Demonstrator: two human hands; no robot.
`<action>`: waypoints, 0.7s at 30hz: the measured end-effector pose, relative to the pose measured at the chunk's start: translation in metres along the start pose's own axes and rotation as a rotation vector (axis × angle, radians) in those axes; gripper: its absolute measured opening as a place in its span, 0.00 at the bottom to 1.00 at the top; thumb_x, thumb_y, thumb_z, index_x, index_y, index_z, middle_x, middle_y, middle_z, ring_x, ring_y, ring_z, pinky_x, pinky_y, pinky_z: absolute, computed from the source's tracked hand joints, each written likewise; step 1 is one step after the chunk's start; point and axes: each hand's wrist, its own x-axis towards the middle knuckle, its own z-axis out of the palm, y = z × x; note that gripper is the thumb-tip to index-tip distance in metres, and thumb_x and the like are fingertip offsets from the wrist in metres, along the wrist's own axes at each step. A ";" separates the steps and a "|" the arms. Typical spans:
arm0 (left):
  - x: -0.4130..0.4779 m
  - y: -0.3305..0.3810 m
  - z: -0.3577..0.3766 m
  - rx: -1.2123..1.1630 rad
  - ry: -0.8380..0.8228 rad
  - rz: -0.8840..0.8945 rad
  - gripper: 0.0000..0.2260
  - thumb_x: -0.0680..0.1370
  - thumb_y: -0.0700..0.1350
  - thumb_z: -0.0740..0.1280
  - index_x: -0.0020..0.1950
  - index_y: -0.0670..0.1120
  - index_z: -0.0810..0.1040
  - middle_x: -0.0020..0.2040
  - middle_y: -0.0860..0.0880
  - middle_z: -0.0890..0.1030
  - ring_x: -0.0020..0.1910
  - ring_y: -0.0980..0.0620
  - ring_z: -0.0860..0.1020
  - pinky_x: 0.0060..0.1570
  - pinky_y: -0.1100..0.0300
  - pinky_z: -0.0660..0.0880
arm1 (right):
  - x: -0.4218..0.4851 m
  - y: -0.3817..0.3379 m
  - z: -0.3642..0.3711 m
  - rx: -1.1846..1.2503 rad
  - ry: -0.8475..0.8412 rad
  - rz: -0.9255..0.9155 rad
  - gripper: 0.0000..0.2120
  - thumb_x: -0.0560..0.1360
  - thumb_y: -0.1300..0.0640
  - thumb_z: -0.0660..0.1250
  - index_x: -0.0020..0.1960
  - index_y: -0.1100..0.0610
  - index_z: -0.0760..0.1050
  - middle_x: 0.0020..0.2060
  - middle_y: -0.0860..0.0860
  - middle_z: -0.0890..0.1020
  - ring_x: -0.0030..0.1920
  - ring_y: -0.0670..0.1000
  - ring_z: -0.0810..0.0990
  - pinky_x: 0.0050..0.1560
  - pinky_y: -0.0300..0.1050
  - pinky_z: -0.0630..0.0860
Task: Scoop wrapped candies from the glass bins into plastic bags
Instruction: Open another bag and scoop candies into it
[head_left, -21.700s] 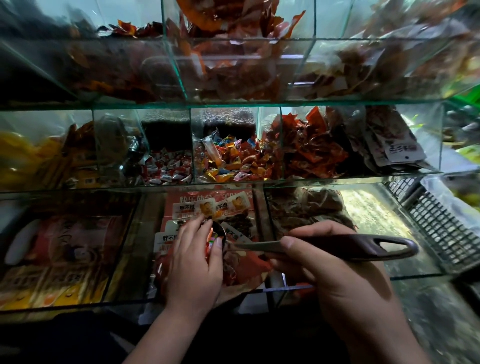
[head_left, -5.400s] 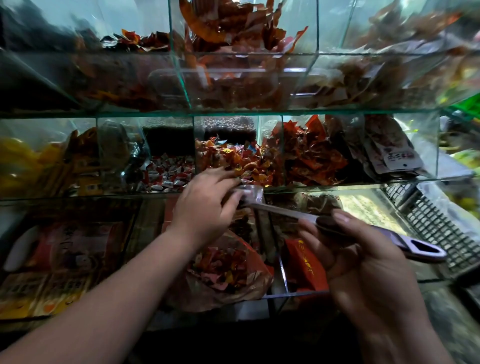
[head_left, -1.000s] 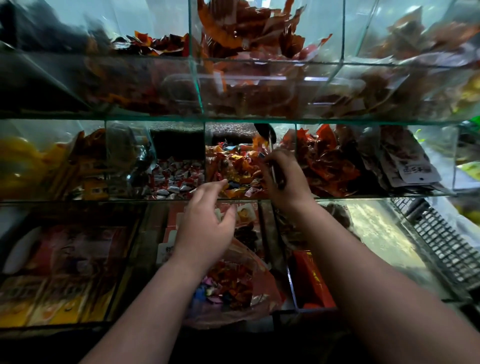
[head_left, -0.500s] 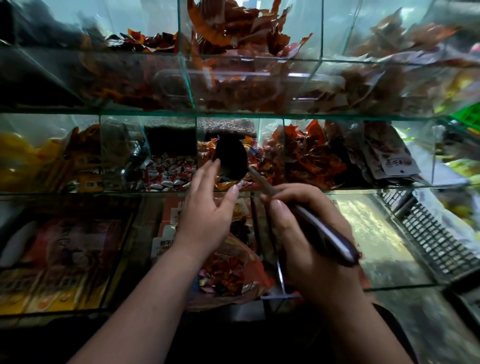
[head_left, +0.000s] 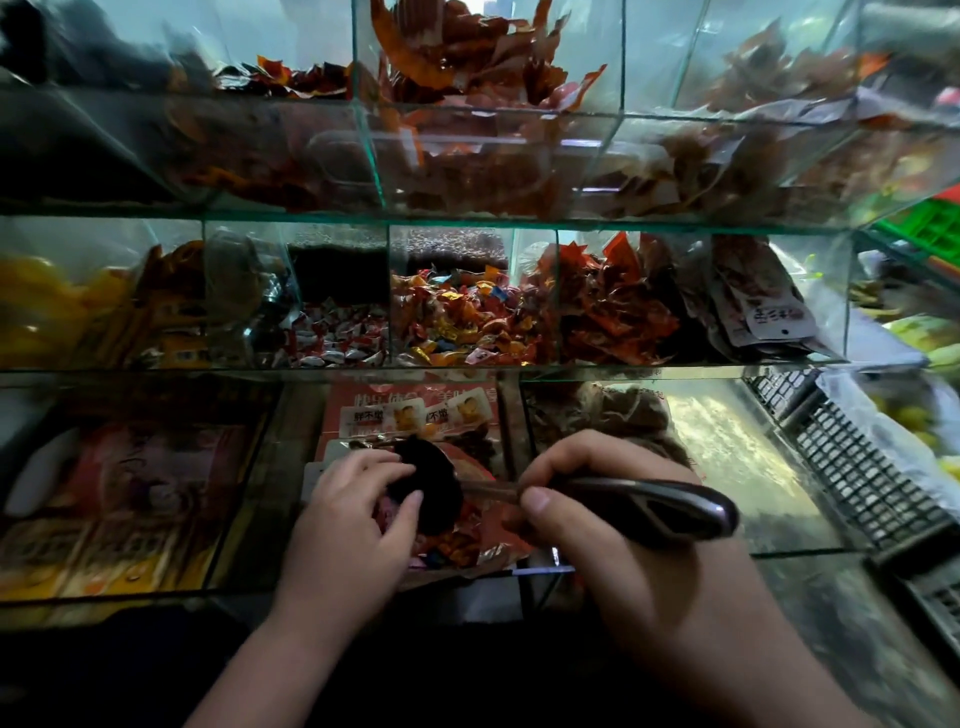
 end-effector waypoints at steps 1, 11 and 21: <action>-0.002 -0.004 -0.003 0.093 0.027 -0.013 0.15 0.72 0.44 0.77 0.57 0.50 0.82 0.58 0.57 0.76 0.61 0.54 0.74 0.63 0.52 0.74 | 0.001 0.007 0.000 -0.018 -0.013 -0.012 0.07 0.78 0.58 0.71 0.43 0.47 0.80 0.41 0.44 0.85 0.40 0.40 0.84 0.40 0.31 0.77; 0.016 -0.041 -0.003 0.121 0.106 -0.295 0.05 0.79 0.46 0.69 0.50 0.48 0.84 0.45 0.55 0.81 0.46 0.54 0.77 0.44 0.58 0.73 | 0.057 0.082 0.058 -0.462 -0.197 0.063 0.03 0.79 0.50 0.70 0.52 0.45 0.79 0.49 0.43 0.82 0.51 0.40 0.79 0.51 0.33 0.76; 0.007 -0.050 0.017 -0.004 0.188 -0.246 0.06 0.81 0.46 0.66 0.51 0.51 0.83 0.45 0.59 0.80 0.46 0.59 0.78 0.44 0.63 0.75 | 0.087 0.171 0.122 -0.166 0.222 0.297 0.06 0.77 0.51 0.72 0.43 0.50 0.84 0.37 0.42 0.85 0.44 0.37 0.83 0.43 0.28 0.74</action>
